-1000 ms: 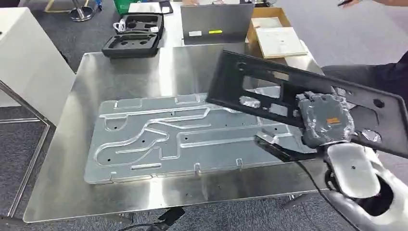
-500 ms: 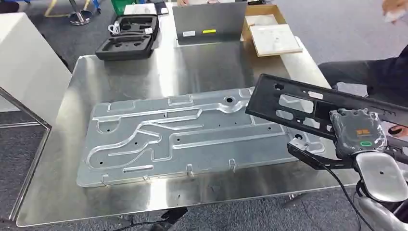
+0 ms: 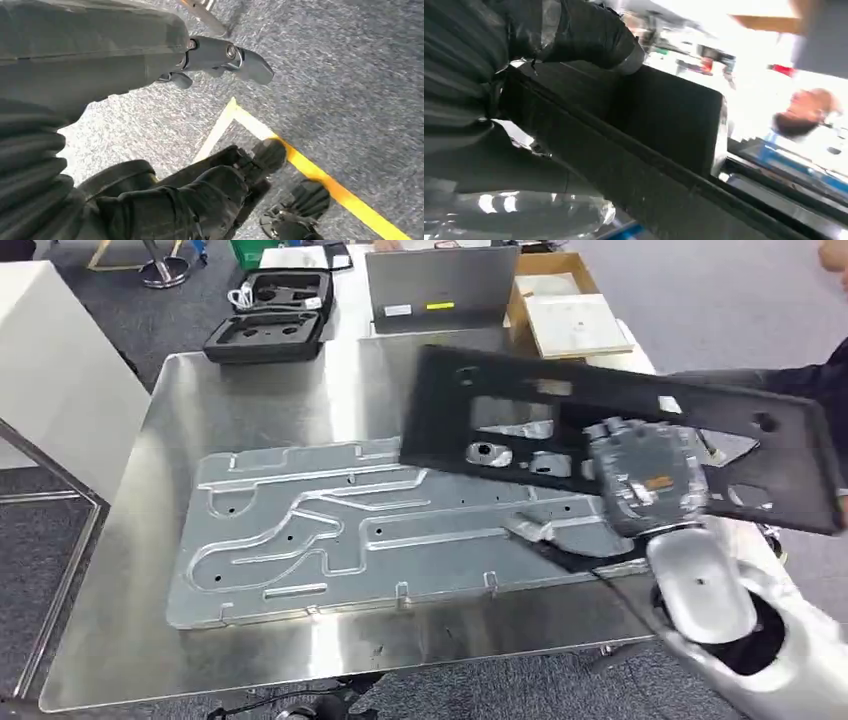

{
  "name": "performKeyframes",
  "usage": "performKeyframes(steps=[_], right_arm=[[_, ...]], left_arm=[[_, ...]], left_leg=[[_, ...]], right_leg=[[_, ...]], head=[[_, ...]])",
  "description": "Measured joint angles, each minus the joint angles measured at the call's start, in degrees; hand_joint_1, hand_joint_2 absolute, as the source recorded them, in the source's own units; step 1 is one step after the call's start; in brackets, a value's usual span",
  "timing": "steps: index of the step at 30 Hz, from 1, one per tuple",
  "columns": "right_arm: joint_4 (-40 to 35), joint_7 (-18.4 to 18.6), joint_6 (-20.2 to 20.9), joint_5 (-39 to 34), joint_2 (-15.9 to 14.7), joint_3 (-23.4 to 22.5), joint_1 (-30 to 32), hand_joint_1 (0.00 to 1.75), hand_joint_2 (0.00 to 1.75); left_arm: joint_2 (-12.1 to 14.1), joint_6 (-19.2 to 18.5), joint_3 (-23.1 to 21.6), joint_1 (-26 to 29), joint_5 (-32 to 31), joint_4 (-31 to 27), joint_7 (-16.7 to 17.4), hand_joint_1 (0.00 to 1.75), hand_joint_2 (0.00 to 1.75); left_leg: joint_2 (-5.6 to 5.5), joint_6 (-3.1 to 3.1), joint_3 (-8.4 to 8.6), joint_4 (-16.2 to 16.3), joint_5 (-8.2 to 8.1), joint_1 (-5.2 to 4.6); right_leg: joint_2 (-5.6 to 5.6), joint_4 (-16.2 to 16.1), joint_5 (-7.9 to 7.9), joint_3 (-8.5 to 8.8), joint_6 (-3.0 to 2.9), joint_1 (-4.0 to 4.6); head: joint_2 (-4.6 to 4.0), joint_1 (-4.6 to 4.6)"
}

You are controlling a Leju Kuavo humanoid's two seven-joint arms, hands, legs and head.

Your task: Take the parts from the cabinet and place them on the table.

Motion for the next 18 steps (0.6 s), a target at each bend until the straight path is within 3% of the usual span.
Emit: performKeyframes(steps=[3, 4, 5, 6, 8, 9, 10, 13, 15, 16, 18], right_arm=[[0.0, -0.6, -0.9, 0.1, 3.8, 3.4, -1.4, 1.64, 1.75], [0.0, -0.7, -0.9, 0.1, 4.4, 4.0, -1.4, 1.64, 1.75], [0.0, -0.7, -0.9, 0.1, 5.1, 4.9, -1.4, 1.64, 1.75], [0.1, -0.8, -1.0, 0.0, 6.0, 5.7, -1.5, 1.64, 1.75], [0.2, -0.9, -1.2, -0.4, 7.8, 7.4, -2.5, 1.64, 1.75], [0.3, -1.1, -1.6, -0.5, 8.7, 8.3, -2.8, 1.64, 1.75], [0.4, -1.5, -2.0, -0.6, 9.7, 8.9, -3.0, 1.64, 1.75], [0.7, -2.0, -2.4, -0.7, 11.3, 10.4, -3.1, 1.64, 1.75], [1.1, -2.1, -2.6, -0.8, 12.1, 11.1, -3.4, 1.64, 1.75], [1.3, -2.1, -2.8, -0.8, 12.5, 11.3, -3.5, 1.64, 1.75], [1.7, -2.2, -3.0, -0.9, 13.3, 11.8, -3.6, 1.64, 1.75]], left_arm=[[-0.1, -0.2, 0.0, 0.0, -0.1, 0.0, 0.3, 0.00, 1.75], [-0.1, -0.3, 0.0, 0.0, -0.1, 0.0, 0.3, 0.00, 1.75], [-0.1, -0.3, 0.0, 0.0, -0.2, 0.0, 0.3, 0.00, 1.75], [-0.1, -0.3, 0.0, 0.0, -0.2, 0.0, 0.3, 0.00, 1.75], [-0.1, -0.4, 0.0, 0.0, -0.4, 0.0, 0.5, 0.00, 1.75], [-0.1, -0.5, 0.0, 0.0, -0.4, 0.0, 0.5, 0.00, 1.75], [-0.1, -0.6, 0.0, -0.1, -0.4, 0.0, 0.5, 0.00, 1.75], [-0.1, -0.9, 0.0, 0.1, -0.2, 0.0, 0.5, 0.00, 1.75], [0.1, -0.9, 0.0, 0.1, -0.2, 0.0, 0.5, 0.00, 1.75], [0.1, -1.0, 0.0, 0.1, -0.2, 0.0, 0.6, 0.00, 1.75], [0.2, -1.0, 0.0, 0.2, -0.4, 0.0, 0.5, 0.00, 1.75]], left_leg=[[0.08, 0.24, -0.10, 0.0, 0.06, 0.00], [0.07, 0.31, -0.12, 0.1, 0.00, 0.00], [-0.07, 0.29, -0.15, 0.3, -0.10, 0.01], [-0.24, 0.24, -0.14, 0.6, -0.34, 0.06], [-0.33, -0.16, -0.06, 1.4, -0.93, 0.16], [-0.33, -0.61, -0.34, 1.9, -1.32, 0.07], [-0.33, -0.90, -0.68, 2.5, -1.51, -0.24], [-0.28, -1.40, -0.64, 2.1, -1.33, -0.11], [-0.30, -2.18, -1.10, 3.1, -2.42, -0.06], [-0.15, -2.65, -2.32, 6.1, -4.35, -0.04], [-0.07, -3.20, -6.66, 15.1, -8.20, 0.37]], right_leg=[[0.03, 12.2, -5.56, -5.37, 0.14, -0.14], [0.02, 14.4, -6.05, -6.49, 0.24, -0.13], [0.00, 15.4, -5.59, -7.09, 0.34, -0.16], [-0.02, 12.9, -3.31, -6.03, 0.44, -0.28], [-0.04, 3.4, 1.66, -1.58, 0.39, -0.40], [-0.02, 0.0, 1.44, 0.08, 0.26, -0.31], [0.03, -1.1, 1.14, 0.61, 0.03, 0.07], [0.16, -0.7, 1.14, 0.39, -0.88, 0.16], [0.00, -1.3, 1.50, 0.89, -1.59, -0.45], [-0.02, -1.4, 1.51, 0.93, -1.82, -0.46], [-0.03, -1.3, 1.49, 0.91, -1.94, -0.45]], head=[[-0.02, 0.22], [-0.02, 0.24], [-0.02, 0.26], [-0.02, 0.28], [-0.02, 0.26], [-0.02, 0.24], [-0.02, 0.31], [-0.02, 0.24], [0.00, 0.22], [0.00, -0.16], [-0.02, -0.18]])
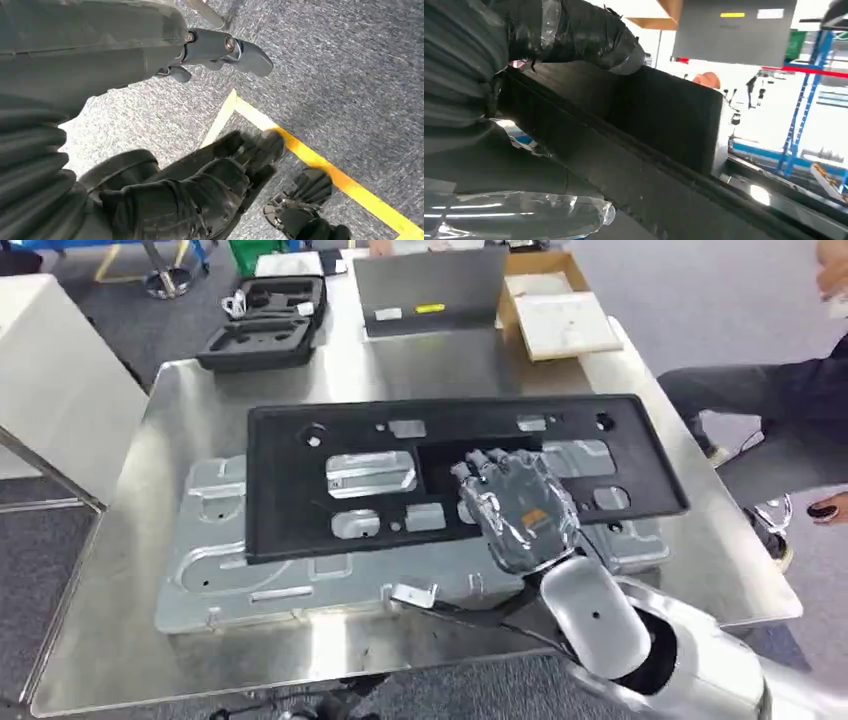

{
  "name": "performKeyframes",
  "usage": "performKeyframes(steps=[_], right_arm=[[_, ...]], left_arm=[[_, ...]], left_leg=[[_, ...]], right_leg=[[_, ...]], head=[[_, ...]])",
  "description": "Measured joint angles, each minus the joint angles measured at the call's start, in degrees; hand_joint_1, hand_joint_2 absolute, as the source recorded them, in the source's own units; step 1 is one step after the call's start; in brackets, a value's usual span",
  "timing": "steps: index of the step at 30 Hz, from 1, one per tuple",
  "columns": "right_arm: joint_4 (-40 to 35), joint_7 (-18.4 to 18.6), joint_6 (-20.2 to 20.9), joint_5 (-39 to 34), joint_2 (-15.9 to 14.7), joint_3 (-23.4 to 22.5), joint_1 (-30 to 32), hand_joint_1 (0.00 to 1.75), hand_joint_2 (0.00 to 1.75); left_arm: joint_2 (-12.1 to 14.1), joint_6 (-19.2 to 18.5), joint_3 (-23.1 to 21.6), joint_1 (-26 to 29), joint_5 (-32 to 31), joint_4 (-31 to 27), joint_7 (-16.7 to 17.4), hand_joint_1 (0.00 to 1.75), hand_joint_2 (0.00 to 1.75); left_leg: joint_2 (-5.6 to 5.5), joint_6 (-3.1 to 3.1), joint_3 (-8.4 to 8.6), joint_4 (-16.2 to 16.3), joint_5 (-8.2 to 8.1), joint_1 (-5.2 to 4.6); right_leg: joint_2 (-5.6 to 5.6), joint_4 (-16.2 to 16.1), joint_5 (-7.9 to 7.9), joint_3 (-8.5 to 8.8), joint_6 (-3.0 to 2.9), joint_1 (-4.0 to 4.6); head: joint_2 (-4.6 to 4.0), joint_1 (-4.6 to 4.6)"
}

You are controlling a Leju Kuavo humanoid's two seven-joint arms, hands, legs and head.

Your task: Take the parts from the cabinet and place them on the table.

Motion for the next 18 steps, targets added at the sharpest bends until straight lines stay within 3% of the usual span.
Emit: performKeyframes(steps=[1, 2, 3, 4, 5, 6, 7, 9, 11, 13, 15, 16, 17, 18], right_arm=[[0.5, -0.2, 0.0, -0.1, 0.3, 0.3, 0.0, 1.64, 1.75], [1.0, -0.4, -0.1, -0.4, 0.5, 0.5, 0.0, 1.64, 1.75], [1.7, -0.5, -0.1, -0.8, 0.8, 0.9, 0.0, 1.64, 1.75], [2.1, -0.5, -0.2, -1.2, 0.8, 1.0, 0.0, 1.64, 1.75], [2.5, -0.5, -0.1, -1.6, 0.8, 1.1, 0.0, 0.00, 0.00], [2.8, -0.5, 0.2, -2.0, 0.8, 1.1, -0.1, 0.00, 0.00], [3.1, -0.5, 0.2, -2.3, 0.8, 1.1, -0.2, 0.00, 0.00], [3.5, -0.4, 0.4, -3.5, 0.8, 1.1, -0.2, 0.00, 0.00], [3.8, -0.2, 0.7, -4.2, 0.8, 1.1, -0.2, 0.00, 0.00], [4.1, -0.1, 1.0, -4.3, 0.6, 1.1, -0.1, 0.00, 0.00], [4.5, -0.1, 1.1, -4.4, 0.6, 1.2, 0.2, 0.00, 0.00], [4.6, -0.1, 1.1, -4.4, 0.6, 1.2, 0.4, 0.00, 0.00], [4.7, -0.1, 1.1, -4.5, 0.5, 1.2, 0.6, 0.00, 0.00], [5.0, 0.0, 1.2, -4.6, 0.5, 1.2, 0.7, 0.00, 0.00]], left_arm=[[0.0, -0.1, 0.0, 0.1, -0.1, 0.0, 0.0, 0.00, 1.75], [0.0, -0.2, 0.0, 0.3, -0.2, 0.0, 0.0, 0.00, 1.75], [0.1, -0.2, 0.0, 0.4, -0.4, 0.0, 0.0, 0.00, 1.75], [0.1, -0.1, 0.0, 0.4, -0.4, 0.0, -0.2, 0.00, 1.75], [0.1, 0.2, 0.0, 0.4, -0.4, 0.0, -0.5, 0.00, 1.75], [0.2, 0.6, 0.0, 0.4, -0.3, 0.0, -0.9, 0.00, 1.75], [0.2, 0.7, 0.0, 0.3, -0.3, 0.0, -1.3, 0.00, 1.75], [0.2, 0.3, 0.0, 0.3, -0.6, 0.0, -2.1, 0.00, 1.75], [0.4, -0.3, 0.0, 0.2, -0.7, 0.0, -2.6, 0.00, 1.75], [0.6, -0.4, 0.0, 0.1, -0.7, 0.0, -2.8, 0.00, 1.75], [0.7, -0.6, 0.0, 0.0, -0.7, 0.0, -3.0, 0.00, 1.75], [0.7, -0.7, 0.0, 0.0, -0.7, 0.0, -3.0, 0.00, 0.00], [0.7, -0.7, 0.0, 0.1, -0.7, 0.0, -3.0, 0.00, 0.00], [0.8, -0.8, 0.0, 0.1, -0.7, 0.0, -3.0, 0.00, 0.00]], left_leg=[[0.05, -0.12, -1.93, 3.6, -1.06, 0.11], [0.05, -0.20, -2.75, 4.6, -0.53, 0.23], [0.07, -0.17, -2.08, 2.7, 1.33, 0.35], [0.07, -0.05, -0.34, -1.3, 3.80, 0.38], [0.07, 0.13, 2.20, -6.7, 6.56, 0.40], [0.04, 0.39, 4.45, -11.9, 8.06, 0.39], [-0.02, 0.49, 5.53, -13.1, 7.38, 0.05], [-0.08, 0.76, 5.16, -13.0, 7.45, -0.01], [-0.06, 1.51, 5.44, -13.6, 7.80, 0.20], [0.11, 2.28, 6.03, -14.3, 8.12, 0.38], [0.20, 2.58, 6.02, -14.3, 8.11, 0.23], [0.20, 2.67, 6.01, -14.2, 8.06, 0.13], [0.20, 2.73, 6.02, -14.2, 8.02, 0.09], [0.17, 2.76, 6.05, -14.1, 7.98, 0.07]], right_leg=[[-0.01, 0.0, -0.04, -0.02, -0.05, 0.00], [0.00, 0.0, -0.05, 0.01, -0.05, -0.03], [0.04, 0.0, -0.09, 0.07, -0.02, -0.05], [0.08, 0.0, -0.15, 0.15, 0.00, -0.08], [0.11, 0.0, -0.25, 0.31, 0.15, -0.11], [0.11, 0.0, -0.40, 0.39, 0.39, -0.12], [0.21, 0.2, -0.51, 0.15, 0.76, 0.34], [0.23, -0.1, -0.24, 0.12, 1.29, 0.22], [0.28, -0.4, -0.28, 0.35, 1.99, 0.34], [0.17, 2.8, -2.77, -1.02, 2.18, 0.18], [0.22, 12.0, -6.93, -5.31, 2.32, 0.36], [0.21, 16.0, -8.06, -7.32, 2.40, 0.36], [0.21, 17.5, -7.88, -8.14, 2.43, 0.36], [0.21, 16.3, -6.45, -7.73, 2.38, 0.36]], head=[[0.00, -0.02], [0.00, -0.04], [0.02, -0.02], [0.02, -0.02], [0.00, -0.02], [0.00, -0.02], [0.02, -0.07], [0.00, 0.00], [0.00, 0.02], [0.00, 0.39], [0.00, 0.39], [0.00, 0.33], [0.02, 0.35], [0.00, 0.37]])
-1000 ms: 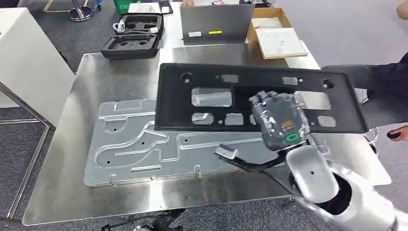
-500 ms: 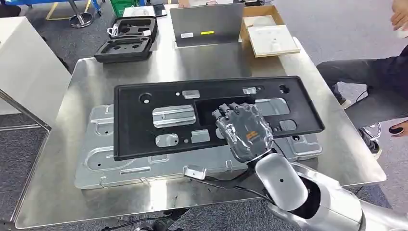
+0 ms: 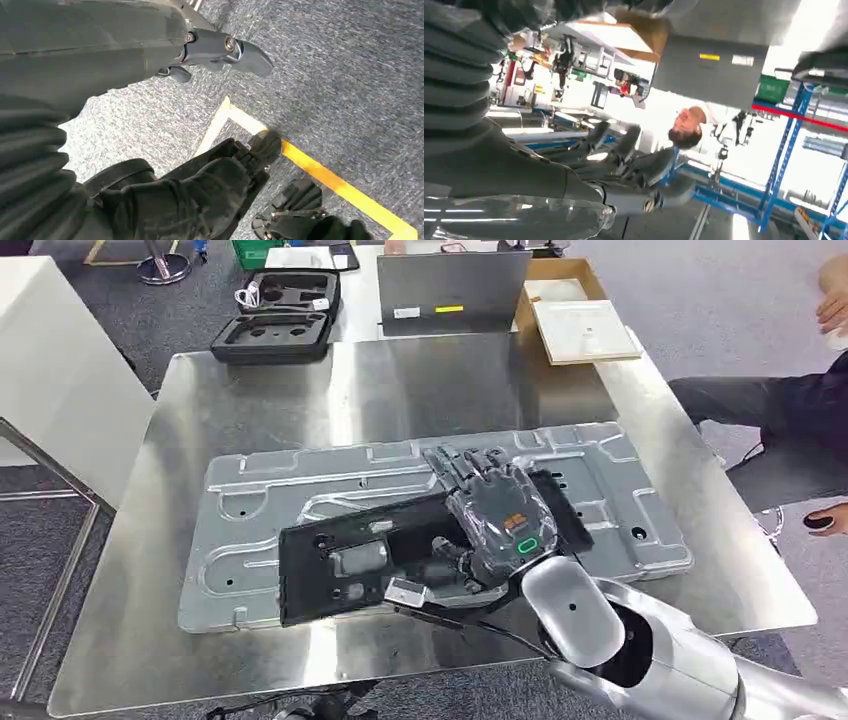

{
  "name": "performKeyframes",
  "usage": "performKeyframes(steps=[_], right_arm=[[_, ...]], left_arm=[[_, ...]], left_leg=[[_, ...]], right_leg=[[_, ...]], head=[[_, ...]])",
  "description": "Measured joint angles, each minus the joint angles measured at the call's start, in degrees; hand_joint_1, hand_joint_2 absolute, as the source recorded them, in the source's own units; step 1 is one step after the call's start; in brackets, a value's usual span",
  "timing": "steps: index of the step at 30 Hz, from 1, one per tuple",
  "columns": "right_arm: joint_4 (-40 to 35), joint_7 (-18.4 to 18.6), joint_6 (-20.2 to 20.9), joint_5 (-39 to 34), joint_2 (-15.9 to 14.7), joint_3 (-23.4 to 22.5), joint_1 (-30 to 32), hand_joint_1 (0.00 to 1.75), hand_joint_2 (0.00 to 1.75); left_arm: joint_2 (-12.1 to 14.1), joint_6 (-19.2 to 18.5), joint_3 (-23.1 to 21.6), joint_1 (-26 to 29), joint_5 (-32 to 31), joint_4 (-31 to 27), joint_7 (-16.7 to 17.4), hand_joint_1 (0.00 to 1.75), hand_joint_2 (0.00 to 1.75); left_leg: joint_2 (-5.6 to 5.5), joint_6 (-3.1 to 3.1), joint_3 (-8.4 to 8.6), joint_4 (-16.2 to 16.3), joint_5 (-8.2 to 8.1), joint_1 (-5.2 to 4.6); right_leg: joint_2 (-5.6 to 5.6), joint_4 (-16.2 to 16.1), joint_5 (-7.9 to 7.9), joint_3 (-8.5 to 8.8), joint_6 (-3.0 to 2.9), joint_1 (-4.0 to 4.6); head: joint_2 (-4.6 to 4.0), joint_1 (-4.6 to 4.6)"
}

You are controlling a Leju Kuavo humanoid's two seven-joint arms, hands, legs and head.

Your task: Take the parts from the cabinet and place them on the table.

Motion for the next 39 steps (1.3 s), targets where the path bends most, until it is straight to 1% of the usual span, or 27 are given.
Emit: performKeyframes(steps=[1, 3, 4, 7, 9, 10, 12, 14, 15, 16, 18, 19, 20, 24, 25, 26, 27, 28, 29, 30, 31, 32, 33, 34, 35, 36, 39], right_arm=[[0.2, 0.0, 0.0, 0.0, 0.0, 0.0, 0.0, 0.00, 0.00], [0.4, 0.2, 0.0, -0.1, 0.0, 0.0, -0.1, 0.00, 0.00], [0.5, 0.4, 0.0, -0.2, 0.0, 0.0, -0.2, 0.00, 0.00], [0.7, 0.8, -0.1, -0.5, 0.0, 0.0, 0.0, 0.00, 0.00], [0.9, 0.8, -0.1, -0.8, -0.1, 0.0, 0.1, 0.00, 0.00], [1.0, 0.8, -0.2, -1.0, 0.0, 0.0, 0.1, 0.00, 0.00], [1.2, 0.8, -0.6, -1.3, 0.0, 0.0, 0.5, 0.00, 0.00], [1.4, 0.8, -1.0, -1.5, 0.0, 0.0, 1.1, 0.00, 0.00], [1.5, 1.0, -1.5, -1.7, 0.0, 0.0, 1.5, 0.00, 0.00], [1.5, 1.3, -2.1, -1.9, 0.1, 0.0, 1.7, 0.00, 0.00], [1.3, 2.4, -4.0, -2.6, 0.1, 0.0, 2.0, 0.00, 0.00], [1.1, 2.8, -4.7, -2.8, 0.0, 0.0, 2.2, 0.00, 0.00], [0.8, 3.0, -5.4, -3.1, 0.0, -0.1, 2.5, 0.00, 0.00], [-1.3, 4.0, -9.0, -4.3, -0.1, -1.3, 4.7, 0.00, 0.00], [-1.9, 4.1, -10.4, -4.6, -0.4, -2.1, 5.3, 0.00, 0.00], [-2.6, 4.1, -11.2, -4.8, -0.5, -2.4, 5.8, 0.00, 0.00], [-3.6, 4.2, -12.5, -5.2, -0.5, -3.1, 6.4, 0.00, 0.00], [-4.5, 4.2, -13.4, -5.4, -0.6, -3.6, 7.2, 0.00, 0.00], [-5.4, 4.2, -14.4, -5.7, -0.8, -4.3, 8.5, 0.00, 0.00], [-6.4, 4.3, -15.5, -5.9, -1.1, -4.9, 9.8, 0.00, 0.00], [-7.4, 4.3, -17.0, -6.1, -1.4, -5.5, 11.0, 0.00, 0.00], [-8.6, 4.3, -18.8, -6.4, -1.4, -6.3, 12.2, 0.00, 0.00], [-9.8, 4.3, -20.8, -6.5, -1.6, -7.1, 13.0, 0.00, 0.00], [-10.7, 4.3, -22.0, -6.6, -1.7, -7.7, 13.6, 0.00, 0.00], [-11.4, 4.3, -22.8, -6.6, -1.7, -8.0, 14.2, 0.00, 0.00], [-12.5, 4.3, -23.5, -6.6, -1.7, -8.4, 14.9, 0.00, 0.00], [-14.9, 4.0, -26.4, -6.4, -1.8, -9.9, 18.1, 0.00, 0.00]], left_arm=[[0.0, -0.2, 0.0, 0.0, 0.0, 0.0, 0.0, 0.00, 0.00], [0.0, -0.6, 0.0, 0.0, -0.2, 0.0, 0.0, 0.00, 0.00], [0.0, -0.7, 0.0, 0.0, -0.3, 0.0, 0.0, 0.00, 0.00], [0.0, -0.9, 0.0, 0.2, -0.5, 0.0, 0.2, 0.00, 0.00], [0.0, -1.0, 0.0, 0.3, -0.6, 0.0, 0.2, 0.00, 0.00], [0.0, -1.0, 0.0, 0.3, -0.6, 0.0, 0.2, 0.00, 0.00], [0.1, -1.0, 0.0, 0.4, -0.6, 0.0, 0.3, 0.00, 0.00], [0.1, -0.9, 0.0, 0.5, -0.5, 0.0, 0.3, 0.00, 0.00], [0.1, -0.7, 0.0, 0.7, -0.3, 0.0, 0.3, 0.00, 0.00], [0.1, -0.6, 0.0, 0.8, 0.0, 0.0, 0.3, 0.00, 0.00], [0.2, -0.6, 0.0, 0.9, 0.5, 0.0, 0.4, 0.00, 0.00], [0.2, -0.6, 0.0, 0.9, 0.6, 0.0, 0.5, 0.00, 0.00], [0.2, -0.5, 0.0, 0.9, 0.6, 0.0, 0.5, 0.00, 0.00], [0.3, 1.0, 0.0, 1.7, 0.7, 0.0, -0.1, 0.00, 0.00], [0.3, 1.9, 0.0, 1.8, 0.8, 0.0, -0.3, 0.00, 0.00], [0.3, 2.3, 0.0, 1.9, 0.9, 0.0, -0.5, 0.00, 0.00], [0.3, 2.9, 0.0, 2.1, 1.1, 0.0, -0.5, 0.00, 0.00], [0.3, 3.2, 0.0, 2.4, 1.2, 0.0, -0.6, 0.00, 0.00], [0.3, 3.4, 0.0, 2.8, 1.3, 0.0, -0.7, 0.00, 0.00], [0.4, 3.5, 0.0, 3.2, 1.4, 0.0, -0.8, 0.00, 0.00], [0.4, 3.5, 0.0, 3.6, 1.7, 0.0, -0.9, 0.00, 0.00], [0.5, 3.5, 0.0, 3.9, 1.9, 0.0, -1.0, 0.00, 0.00], [0.6, 3.4, 0.0, 4.0, 2.1, 0.0, -1.1, 0.00, 0.00], [0.6, 3.3, 0.0, 4.1, 2.3, 0.0, -1.1, 0.00, 0.00], [0.7, 3.3, 0.0, 4.1, 2.4, 0.0, -1.2, 0.00, 0.00], [0.7, 3.2, 0.0, 4.1, 2.4, 0.0, -1.2, 0.00, 0.00], [0.8, 3.2, 0.0, 4.3, 2.9, 0.0, -1.4, 0.00, 0.00]], left_leg=[[-0.06, -0.02, 0.02, 0.1, -0.07, 0.00], [-0.15, -0.24, 0.15, 0.5, -0.40, 0.00], [-0.18, -0.54, -0.17, 0.8, -0.63, -0.33], [-0.06, -1.08, -0.33, 0.8, -0.55, -0.26], [-0.09, -1.58, -0.70, 1.0, -1.02, -0.27], [-0.03, -2.14, -1.11, 2.9, -2.45, -0.21], [-0.02, -2.86, -5.02, 11.6, -6.88, 0.17], [-0.01, -3.20, -8.06, 17.8, -8.89, 0.35], [-0.01, -3.30, -8.35, 18.2, -8.21, 0.43], [-0.01, -3.30, -6.99, 15.3, -6.07, 0.54], [-0.01, -3.09, -1.56, 4.7, -0.91, 0.64], [-0.07, -2.92, 0.03, 1.5, -1.32, 0.62], [-0.21, -2.76, 0.46, 1.1, -1.07, 0.20], [-0.21, -1.64, -0.02, 0.8, -0.46, 0.25], [0.02, -0.95, 0.18, 0.2, 0.07, 0.53], [0.04, -0.64, 0.04, 0.1, 0.28, 0.44], [0.13, -0.28, -0.20, 0.1, 0.47, 0.41], [0.19, -0.08, -0.42, 0.1, 0.61, 0.31], [0.22, 0.12, -0.69, 0.2, 0.78, 0.17], [0.22, 0.13, -1.00, 0.3, 0.96, 0.12], [0.22, 0.12, -1.42, 0.5, 1.12, 0.12], [0.21, 0.07, -1.94, 0.8, 1.30, 0.12], [0.19, 0.02, -2.41, 1.2, 1.40, 0.14], [0.17, -0.23, -2.99, 1.6, 1.58, 0.16], [0.20, -0.54, -3.10, 1.6, 1.94, 0.22], [0.14, -0.86, -3.08, 1.5, 2.21, 0.03], [0.06, -1.89, -3.14, 1.3, 3.31, 0.08]], right_leg=[[-0.01, -3.3, 2.14, 1.42, -0.12, 0.00], [-0.06, -14.1, 7.18, 6.66, -0.67, 0.02], [-0.08, -16.0, 6.16, 7.78, -0.88, 0.33], [0.10, -16.3, 6.34, 7.63, -1.34, 0.58], [0.06, -16.9, 6.79, 7.97, -2.03, -0.07], [0.07, -17.0, 6.84, 8.16, -2.23, -0.10], [0.01, -17.0, 6.80, 8.18, -2.40, -0.13], [-0.10, -16.9, 6.74, 8.14, -2.47, -0.12], [-0.09, -16.9, 6.71, 8.15, -2.48, -0.17], [-0.04, -16.8, 6.63, 8.18, -2.48, -0.22], [0.15, -16.5, 6.34, 8.32, -2.17, -0.37], [0.15, -16.4, 6.33, 8.35, -2.04, -0.39], [0.26, -16.3, 6.47, 8.10, -1.77, -0.04], [0.27, -16.6, 6.94, 8.04, -0.77, 0.04], [0.18, -15.5, 5.08, 7.47, -0.53, -0.28], [0.07, -13.5, 3.03, 6.73, -0.46, -0.02], [0.07, -9.1, -0.07, 5.39, -0.45, 0.00], [0.09, -5.0, -2.26, 4.12, -0.40, 0.01], [0.08, -1.3, -3.84, 3.09, -0.33, -0.01], [0.08, 0.1, -3.99, 3.01, -0.29, 0.00], [0.08, -0.9, -3.02, 4.07, -0.30, 0.00], [0.07, -4.3, -1.30, 6.33, -0.36, -0.01], [0.06, -8.8, 0.46, 9.17, -0.46, -0.03], [0.03, -15.2, 1.70, 13.05, -0.64, -0.03], [-0.01, -16.1, 0.28, 13.23, -0.65, 0.06], [0.10, -16.0, 2.20, 13.36, -0.62, 0.52], [0.12, -16.1, 2.64, 12.63, -1.55, 0.52]], head=[[0.00, 0.02], [0.00, 0.02], [0.00, 0.00], [0.00, -0.05], [0.00, -0.02], [0.00, -0.30], [0.00, -0.46], [0.00, -0.42], [0.00, -0.48], [0.00, -0.44], [0.00, -0.44], [0.00, -0.42], [0.02, -0.46], [0.02, -0.39], [0.00, -0.40], [0.00, -0.26], [0.00, -0.24], [0.02, -0.24], [0.00, -0.33], [0.00, -0.29], [0.00, -0.26], [0.00, -0.26], [0.00, -0.24], [0.02, -0.26], [0.00, -0.35], [0.02, -0.09], [0.00, 0.11]])
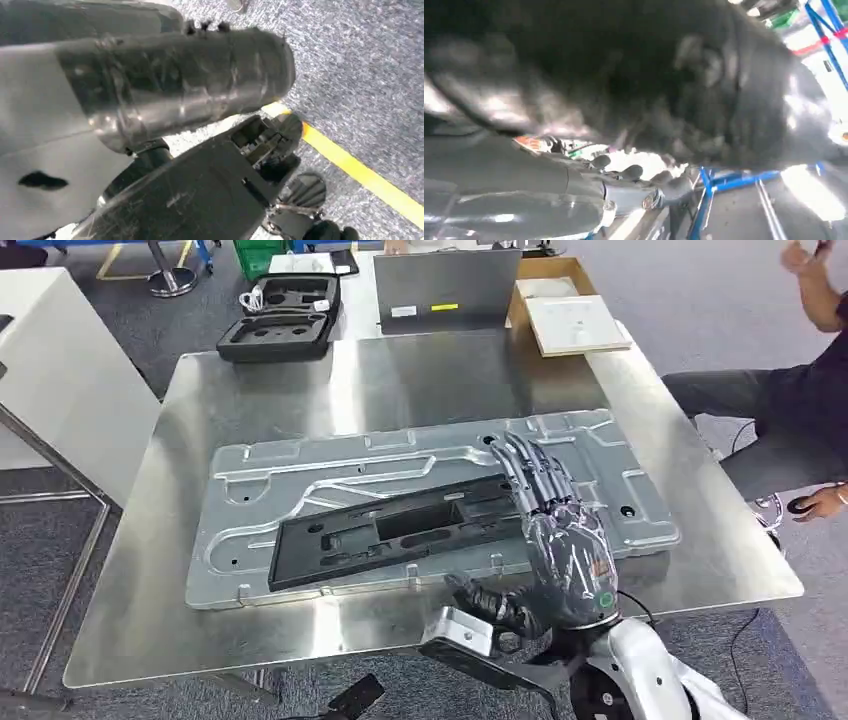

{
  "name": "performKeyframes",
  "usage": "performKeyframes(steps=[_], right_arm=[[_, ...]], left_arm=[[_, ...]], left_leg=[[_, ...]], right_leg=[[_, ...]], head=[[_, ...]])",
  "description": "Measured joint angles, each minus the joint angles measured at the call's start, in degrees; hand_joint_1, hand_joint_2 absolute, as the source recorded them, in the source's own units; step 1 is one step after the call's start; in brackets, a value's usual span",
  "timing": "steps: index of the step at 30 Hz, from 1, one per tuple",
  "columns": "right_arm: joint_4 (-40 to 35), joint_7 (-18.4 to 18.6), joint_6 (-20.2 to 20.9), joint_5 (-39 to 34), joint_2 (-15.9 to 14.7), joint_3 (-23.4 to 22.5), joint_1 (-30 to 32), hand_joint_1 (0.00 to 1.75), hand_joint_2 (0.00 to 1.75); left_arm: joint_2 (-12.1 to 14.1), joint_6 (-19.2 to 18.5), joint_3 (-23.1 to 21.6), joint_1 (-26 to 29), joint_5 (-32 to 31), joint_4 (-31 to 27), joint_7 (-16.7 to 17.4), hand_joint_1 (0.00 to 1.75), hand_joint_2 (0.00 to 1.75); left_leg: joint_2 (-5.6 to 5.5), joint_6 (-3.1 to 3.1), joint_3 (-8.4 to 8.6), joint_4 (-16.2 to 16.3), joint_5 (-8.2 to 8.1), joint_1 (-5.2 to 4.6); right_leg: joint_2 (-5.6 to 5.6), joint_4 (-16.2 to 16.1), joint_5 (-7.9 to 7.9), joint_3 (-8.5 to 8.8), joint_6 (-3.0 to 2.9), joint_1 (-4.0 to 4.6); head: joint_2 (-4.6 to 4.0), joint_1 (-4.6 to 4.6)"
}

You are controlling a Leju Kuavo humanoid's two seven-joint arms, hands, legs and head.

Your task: Take the parts from the cabinet and place them on the table.

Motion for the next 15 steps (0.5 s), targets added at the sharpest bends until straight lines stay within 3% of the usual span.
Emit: performKeyframes(steps=[1, 2, 3, 5, 6, 7, 8, 9, 10, 11, 12, 13, 15], right_arm=[[-1.2, -0.3, -2.7, -0.2, 0.0, -1.0, 2.4, 0.00, 0.00], [-2.6, -0.7, -6.1, -0.9, 0.0, -1.9, 4.8, 0.00, 0.00], [-4.4, -1.5, -11.3, -1.9, 0.1, -3.2, 7.7, 0.00, 0.00], [-6.5, -2.7, -17.2, -3.1, 0.1, -5.2, 11.9, 0.00, 0.00], [-7.5, -3.2, -18.7, -3.5, 0.1, -5.9, 13.8, 0.00, 0.00], [-8.3, -3.5, -19.6, -3.8, 0.1, -6.4, 15.5, 0.00, 0.00], [-9.2, -3.6, -21.1, -4.5, 0.1, -6.8, 16.9, 0.00, 0.00], [-9.8, -3.8, -22.8, -5.0, 0.2, -7.4, 18.6, 0.00, 0.00], [-11.2, -4.9, -25.5, -6.4, 0.8, -8.7, 21.5, 0.00, 0.00], [-12.3, -7.0, -26.9, -8.6, 1.8, -10.4, 24.5, 0.00, 0.00], [-13.4, -11.5, -27.8, -13.0, 3.1, -12.7, 27.5, 0.00, 0.00], [-13.9, -16.5, -28.0, -18.1, 4.9, -15.0, 30.1, 0.00, 0.00], [-13.9, -27.8, -28.1, -30.2, 8.8, -20.1, 35.1, 0.00, 0.00]], left_arm=[[0.2, 0.1, 0.1, 0.3, 0.3, 0.0, -0.2, 0.00, 0.00], [0.3, 0.3, 0.2, 0.7, 0.8, 0.0, -0.4, 0.00, 0.00], [0.3, 0.4, 0.4, 1.3, 1.3, 0.0, -0.8, 0.00, 0.00], [0.6, 0.6, 0.6, 2.3, 1.9, 0.0, -1.2, 0.00, 0.00], [0.7, 0.6, 0.7, 2.6, 2.0, 0.0, -1.5, 0.00, 0.00], [0.8, 0.6, 0.9, 2.7, 2.1, 0.0, -1.7, 0.00, 0.00], [0.9, 0.7, 1.1, 2.9, 2.3, 0.0, -1.9, 0.00, 0.00], [1.0, 0.7, 1.3, 2.9, 2.5, 0.0, -2.1, 0.00, 0.00], [1.0, 0.9, 1.5, 3.0, 2.9, 0.0, -2.5, 0.00, 0.00], [1.1, 1.2, 1.7, 3.2, 3.5, 0.0, -3.0, 0.00, 0.00], [1.2, 1.6, 1.9, 3.5, 4.2, 0.0, -3.6, 0.00, 0.00], [1.2, 2.0, 2.2, 3.9, 4.9, 0.0, -4.3, 0.00, 0.00], [1.2, 2.5, 3.1, 4.9, 6.4, 0.0, -5.3, 0.00, 0.00]], left_leg=[[-0.08, -0.27, -0.34, 0.1, -0.16, 0.03], [-0.05, -0.59, -0.92, 1.3, -2.35, 0.22], [0.00, -0.98, -1.96, 4.3, -6.34, 0.27], [0.02, -1.50, -3.57, 12.7, -12.82, 0.45], [0.02, -1.64, -3.77, 15.8, -13.76, 0.48], [0.02, -1.65, -3.06, 16.9, -12.96, 0.51], [0.01, -1.56, -1.39, 15.8, -11.33, 0.51], [0.01, -1.36, 1.22, 12.9, -9.56, 0.50], [-0.03, -0.97, 5.16, 8.0, -8.28, 0.49], [-0.15, -0.55, 9.01, 3.0, -8.98, 0.43], [-0.19, -0.32, 11.91, -1.4, -10.69, 0.02], [-0.28, -0.22, 11.92, -1.6, -10.57, -0.03], [-0.34, 0.11, 11.31, -2.0, -9.94, -0.46]], right_leg=[[-0.30, -0.4, 0.62, -0.55, -0.58, -0.34], [-0.41, -0.4, 1.07, -0.58, -0.82, -0.29], [-0.56, -0.4, 1.42, -1.15, -1.28, -0.34], [-0.63, -0.3, 2.38, -2.44, -1.55, -0.30], [-0.62, -0.2, 2.86, -3.18, -1.55, -0.23], [-0.60, -0.1, 3.35, -3.98, -1.54, -0.18], [-0.58, 0.0, 3.77, -4.77, -1.51, -0.12], [-0.58, 0.2, 4.19, -5.47, -1.43, -0.04], [-0.59, 0.2, 4.57, -6.02, -1.25, 0.03], [-0.73, 0.3, 4.87, -6.08, -1.12, 0.03], [-0.92, 0.3, 5.09, -6.38, -0.81, 0.33], [-1.04, 0.0, 5.67, -6.18, -0.46, 0.09], [-1.01, -0.6, 6.55, -6.08, 0.08, -0.19]], head=[[0.00, 0.17], [0.00, 0.00], [0.00, -0.05], [0.00, -0.18], [0.00, -0.22], [0.00, -0.20], [0.02, -0.22], [0.02, -0.24], [0.00, -0.22], [0.02, -0.15], [0.00, -0.20], [0.02, -0.02], [0.02, -0.73]])
